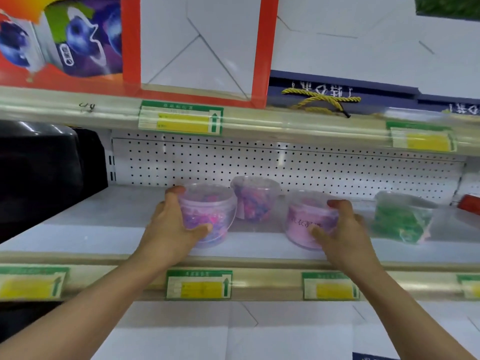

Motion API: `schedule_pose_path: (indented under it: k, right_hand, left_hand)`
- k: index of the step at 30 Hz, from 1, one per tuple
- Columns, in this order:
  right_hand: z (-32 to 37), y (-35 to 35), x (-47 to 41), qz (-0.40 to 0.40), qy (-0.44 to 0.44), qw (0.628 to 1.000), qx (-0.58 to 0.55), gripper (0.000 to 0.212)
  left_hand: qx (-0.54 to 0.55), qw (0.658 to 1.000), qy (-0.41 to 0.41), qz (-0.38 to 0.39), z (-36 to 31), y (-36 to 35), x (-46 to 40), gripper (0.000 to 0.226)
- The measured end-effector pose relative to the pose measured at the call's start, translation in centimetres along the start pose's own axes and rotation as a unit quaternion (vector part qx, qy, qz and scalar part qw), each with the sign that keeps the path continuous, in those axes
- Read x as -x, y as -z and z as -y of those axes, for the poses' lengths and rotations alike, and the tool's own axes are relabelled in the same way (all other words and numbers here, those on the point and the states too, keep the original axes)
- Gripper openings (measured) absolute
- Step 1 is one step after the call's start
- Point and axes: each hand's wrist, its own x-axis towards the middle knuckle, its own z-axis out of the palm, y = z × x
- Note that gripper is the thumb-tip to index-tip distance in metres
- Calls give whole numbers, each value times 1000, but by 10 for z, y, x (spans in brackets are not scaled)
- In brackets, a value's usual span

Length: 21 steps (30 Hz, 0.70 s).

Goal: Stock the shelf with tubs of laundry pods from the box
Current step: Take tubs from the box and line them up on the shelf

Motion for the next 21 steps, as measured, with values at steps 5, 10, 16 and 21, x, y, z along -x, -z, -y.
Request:
schedule_pose_path:
  k: [5,10,16,21]
  right_hand:
    - [-4,-15,-23,-20,-19,999,23,53]
    - [-6,-26,-44,-4,-30,998,47,57]
    - [4,-11,-24,-16,24,980,198,82]
    - [10,6,31,-120,199,953,192,66]
  left_hand:
    - [-110,993,-16,-33,-5,-10,-16,71]
    - [-202,979,-22,-34,-2,-17,-40,70]
    - [-314,941,-108,-60,-6,-16,-30,89]
    - [-259,901,-341,-72,-29,-21,12,68]
